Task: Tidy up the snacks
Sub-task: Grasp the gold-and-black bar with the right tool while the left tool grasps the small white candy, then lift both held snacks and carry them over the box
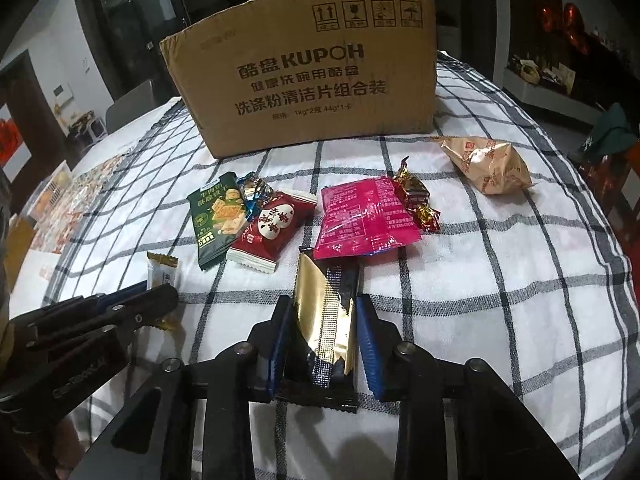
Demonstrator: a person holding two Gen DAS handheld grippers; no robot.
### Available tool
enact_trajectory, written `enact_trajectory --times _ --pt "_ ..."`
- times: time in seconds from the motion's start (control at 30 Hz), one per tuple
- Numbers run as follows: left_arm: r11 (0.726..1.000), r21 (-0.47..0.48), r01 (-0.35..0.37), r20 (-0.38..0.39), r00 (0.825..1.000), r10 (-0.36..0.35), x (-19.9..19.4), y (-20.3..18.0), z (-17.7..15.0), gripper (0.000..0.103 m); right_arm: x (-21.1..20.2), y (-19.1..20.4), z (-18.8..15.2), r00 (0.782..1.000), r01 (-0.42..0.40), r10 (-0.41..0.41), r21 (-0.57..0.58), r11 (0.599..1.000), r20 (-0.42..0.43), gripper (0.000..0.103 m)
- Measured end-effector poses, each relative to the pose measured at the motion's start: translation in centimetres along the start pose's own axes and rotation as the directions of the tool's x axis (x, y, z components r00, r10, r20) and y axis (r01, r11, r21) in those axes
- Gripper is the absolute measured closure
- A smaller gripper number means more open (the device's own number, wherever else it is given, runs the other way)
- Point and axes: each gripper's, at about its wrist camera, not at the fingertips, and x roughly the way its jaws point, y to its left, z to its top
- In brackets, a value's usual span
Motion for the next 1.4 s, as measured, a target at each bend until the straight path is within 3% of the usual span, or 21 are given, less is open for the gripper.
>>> enact_trajectory --times 0.47,0.7,0.93,1.4 --pt "0.994 0.081 0.07 0.058 0.996 -0.075 -3.5 -2.2 0.1 0.089 -4.2 0.2 -0.1 0.995 -0.093 0.093 0.001 0.996 0.046 0.07" --pt "0.989 0.118 0.092 0.097 0.99 -0.103 -5.6 -2.9 1.3 0.089 -6.2 0.5 1.3 0.989 -0.1 0.102 -0.019 0.995 0.108 0.07" --pt "0.983 0.134 0.129 0.127 0.981 -0.146 -7.1 -3.0 4.5 0.089 -7.6 0.3 4.5 0.98 -0.076 0.084 -0.048 0.996 0.179 0.07" --pt "0.973 0.201 0.11 0.192 0.97 -0.149 -9.4 -4.3 13.1 0.091 -9.4 0.2 13.3 0.96 -0.082 0.101 -0.083 0.993 0.26 0.07"
